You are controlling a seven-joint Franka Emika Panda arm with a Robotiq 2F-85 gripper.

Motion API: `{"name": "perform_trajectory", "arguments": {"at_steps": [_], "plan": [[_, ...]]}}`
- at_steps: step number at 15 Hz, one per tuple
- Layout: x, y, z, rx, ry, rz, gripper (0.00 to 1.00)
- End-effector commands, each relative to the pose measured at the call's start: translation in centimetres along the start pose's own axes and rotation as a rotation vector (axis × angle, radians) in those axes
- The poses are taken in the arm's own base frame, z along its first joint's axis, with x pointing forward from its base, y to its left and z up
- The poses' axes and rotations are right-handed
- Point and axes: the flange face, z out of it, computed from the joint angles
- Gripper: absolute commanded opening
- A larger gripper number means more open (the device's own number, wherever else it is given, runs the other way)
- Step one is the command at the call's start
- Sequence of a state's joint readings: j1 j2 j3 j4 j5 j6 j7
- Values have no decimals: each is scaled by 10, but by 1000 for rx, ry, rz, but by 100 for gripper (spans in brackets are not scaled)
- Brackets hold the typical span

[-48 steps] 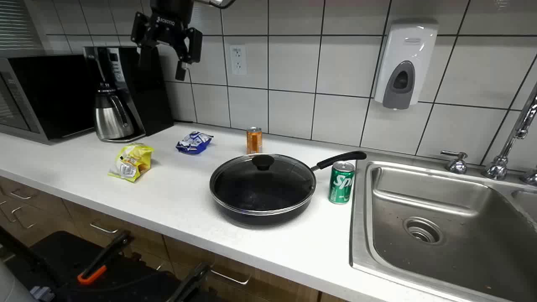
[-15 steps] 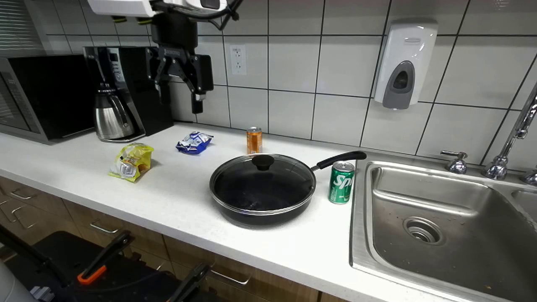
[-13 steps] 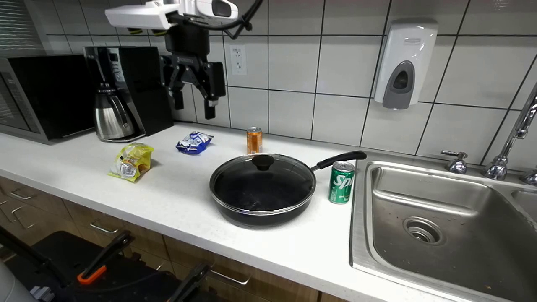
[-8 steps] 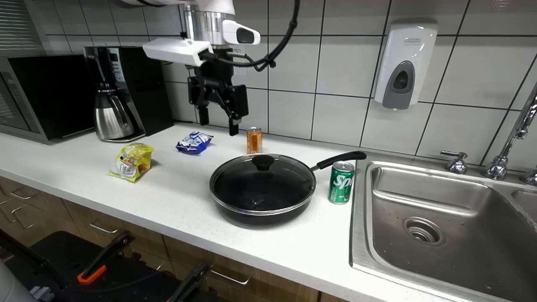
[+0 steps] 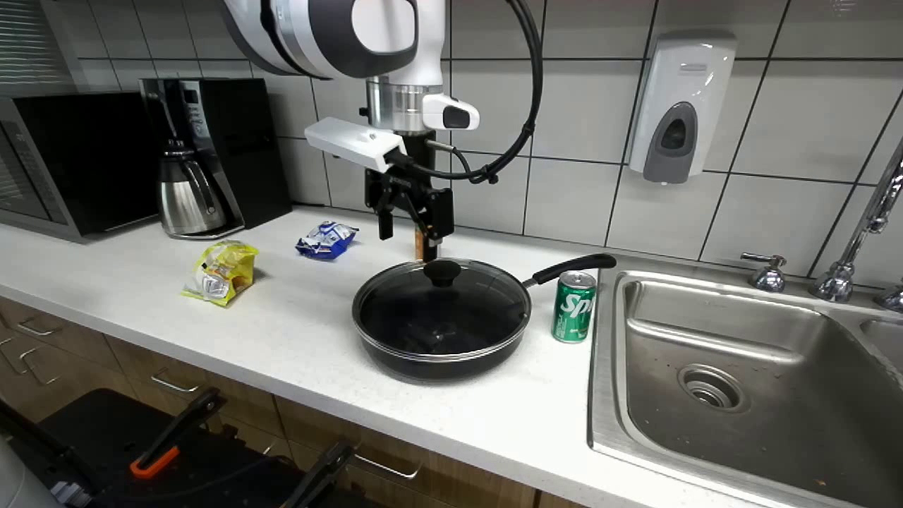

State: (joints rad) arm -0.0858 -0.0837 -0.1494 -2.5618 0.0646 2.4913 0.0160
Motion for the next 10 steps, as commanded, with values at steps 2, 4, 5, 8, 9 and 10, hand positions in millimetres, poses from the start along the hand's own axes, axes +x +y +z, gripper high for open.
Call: {"name": "perform_trajectory", "arguments": {"at_steps": [2,4,5,8,9,10], "plan": [[22,8,11,-4,-8,18,100],[26,11,15,-16,-11,24,100],[28,13,18,-17,-14,27,100],[31,17,25,-36,-26,34,100],[32,19,27,-43,-32,36,100],[32,22,30,-53,-36,39,100]]}}
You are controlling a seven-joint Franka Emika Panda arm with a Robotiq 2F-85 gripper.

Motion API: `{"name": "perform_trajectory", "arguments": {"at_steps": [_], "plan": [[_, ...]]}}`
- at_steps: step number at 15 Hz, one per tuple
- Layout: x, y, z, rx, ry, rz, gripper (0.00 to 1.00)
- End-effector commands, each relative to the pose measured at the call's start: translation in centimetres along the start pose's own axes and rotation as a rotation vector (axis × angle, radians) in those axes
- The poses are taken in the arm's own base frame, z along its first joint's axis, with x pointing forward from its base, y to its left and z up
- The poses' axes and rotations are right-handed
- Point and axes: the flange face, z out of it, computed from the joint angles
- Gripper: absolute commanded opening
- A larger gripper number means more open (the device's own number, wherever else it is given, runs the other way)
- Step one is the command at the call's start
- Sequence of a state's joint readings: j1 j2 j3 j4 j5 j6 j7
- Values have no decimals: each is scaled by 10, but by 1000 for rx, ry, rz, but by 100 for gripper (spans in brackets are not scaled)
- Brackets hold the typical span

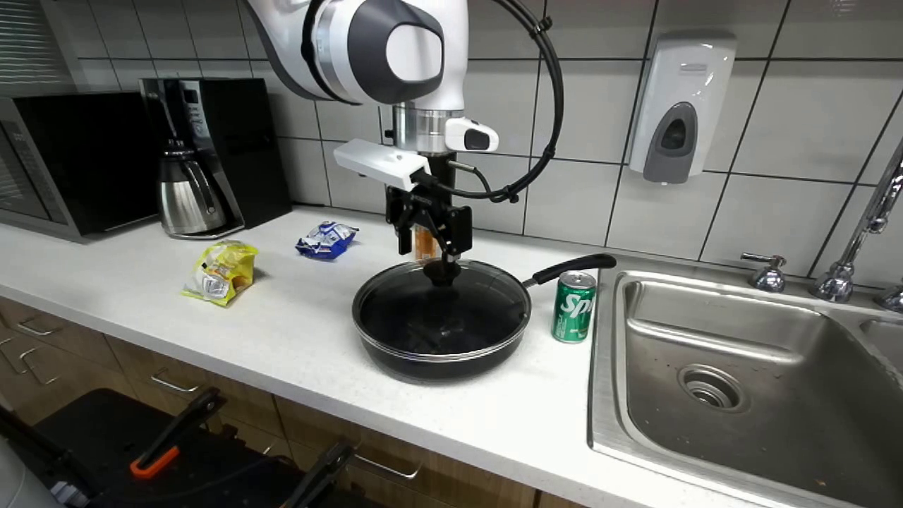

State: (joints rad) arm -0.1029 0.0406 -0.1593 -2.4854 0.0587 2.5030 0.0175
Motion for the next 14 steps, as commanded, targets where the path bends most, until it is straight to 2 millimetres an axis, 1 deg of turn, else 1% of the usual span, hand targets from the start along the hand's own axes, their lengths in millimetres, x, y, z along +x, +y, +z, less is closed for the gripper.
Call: {"name": "perform_trajectory", "arguments": {"at_steps": [1,5,14], "plan": [[10,10,7,-37,-7,14,100],[11,15,13,-66,-18,16,100],[24,16,13,-86,19,4,100]]}}
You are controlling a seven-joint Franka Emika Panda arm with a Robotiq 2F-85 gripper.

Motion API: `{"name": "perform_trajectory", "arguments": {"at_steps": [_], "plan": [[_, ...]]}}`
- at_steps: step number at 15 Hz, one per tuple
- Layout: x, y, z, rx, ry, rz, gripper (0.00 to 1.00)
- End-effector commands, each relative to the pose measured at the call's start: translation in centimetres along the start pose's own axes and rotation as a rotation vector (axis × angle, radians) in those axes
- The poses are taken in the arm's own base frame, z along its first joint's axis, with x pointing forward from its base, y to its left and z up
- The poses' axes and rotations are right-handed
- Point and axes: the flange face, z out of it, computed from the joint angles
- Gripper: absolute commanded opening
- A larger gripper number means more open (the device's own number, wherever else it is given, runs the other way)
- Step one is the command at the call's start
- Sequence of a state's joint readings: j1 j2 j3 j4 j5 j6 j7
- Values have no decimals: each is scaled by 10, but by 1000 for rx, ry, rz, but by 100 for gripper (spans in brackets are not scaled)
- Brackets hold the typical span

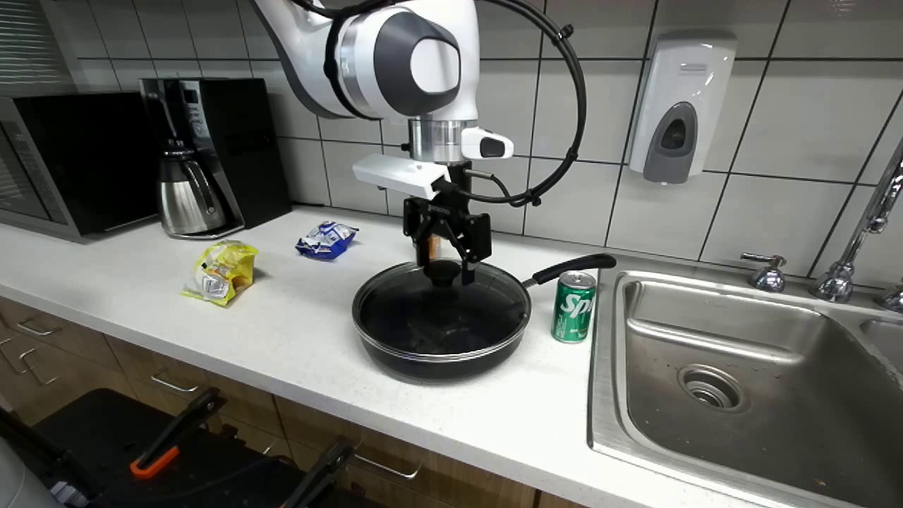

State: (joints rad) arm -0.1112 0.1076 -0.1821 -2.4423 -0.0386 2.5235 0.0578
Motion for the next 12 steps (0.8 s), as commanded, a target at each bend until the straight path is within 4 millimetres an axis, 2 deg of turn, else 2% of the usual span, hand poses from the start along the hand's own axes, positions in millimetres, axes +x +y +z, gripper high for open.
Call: {"name": "perform_trajectory", "arguments": {"at_steps": [1,12], "plan": [[10,2,1,-15,20,13,100],[13,-10,3,-13,20,10,100]]}}
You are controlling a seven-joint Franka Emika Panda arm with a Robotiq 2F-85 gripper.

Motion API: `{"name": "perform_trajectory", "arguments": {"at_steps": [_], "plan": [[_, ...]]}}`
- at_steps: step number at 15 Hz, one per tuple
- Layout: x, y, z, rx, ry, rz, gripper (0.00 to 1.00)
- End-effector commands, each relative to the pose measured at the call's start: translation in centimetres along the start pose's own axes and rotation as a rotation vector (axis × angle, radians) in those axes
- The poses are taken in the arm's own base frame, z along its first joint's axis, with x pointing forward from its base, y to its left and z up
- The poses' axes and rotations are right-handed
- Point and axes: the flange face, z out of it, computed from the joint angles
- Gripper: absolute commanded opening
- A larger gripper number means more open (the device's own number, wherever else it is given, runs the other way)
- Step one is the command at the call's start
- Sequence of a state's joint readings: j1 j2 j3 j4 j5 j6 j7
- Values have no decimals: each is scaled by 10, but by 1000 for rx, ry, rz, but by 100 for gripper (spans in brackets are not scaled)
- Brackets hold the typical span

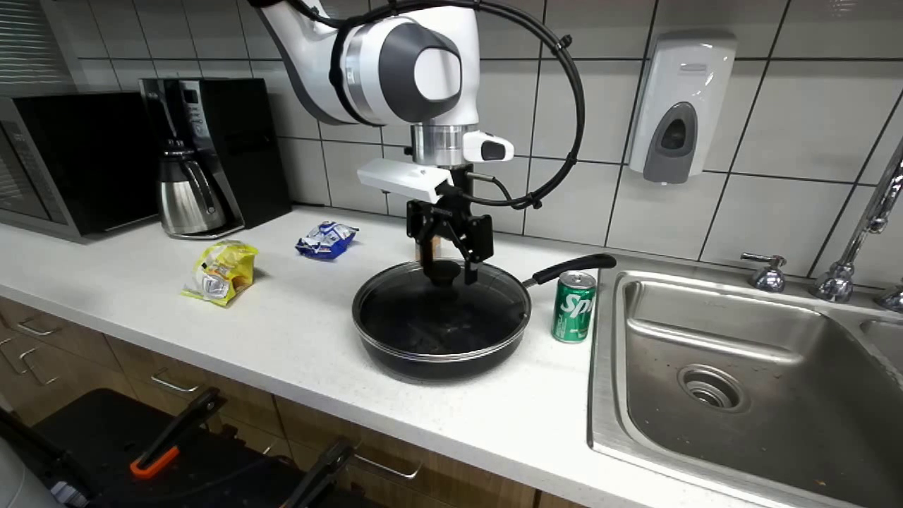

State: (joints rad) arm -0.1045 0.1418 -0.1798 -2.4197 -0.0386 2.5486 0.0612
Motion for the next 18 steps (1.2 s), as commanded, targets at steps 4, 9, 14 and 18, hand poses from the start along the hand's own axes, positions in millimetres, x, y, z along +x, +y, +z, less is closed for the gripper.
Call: {"name": "perform_trajectory", "arguments": {"at_steps": [4,9,14,18], "plan": [[3,-5,-2,-1,-1,16,100],[1,-10,0,11,-10,10,100],[0,-12,0,6,-11,-5,75],[-1,-12,-1,9,-14,-2,49]]}}
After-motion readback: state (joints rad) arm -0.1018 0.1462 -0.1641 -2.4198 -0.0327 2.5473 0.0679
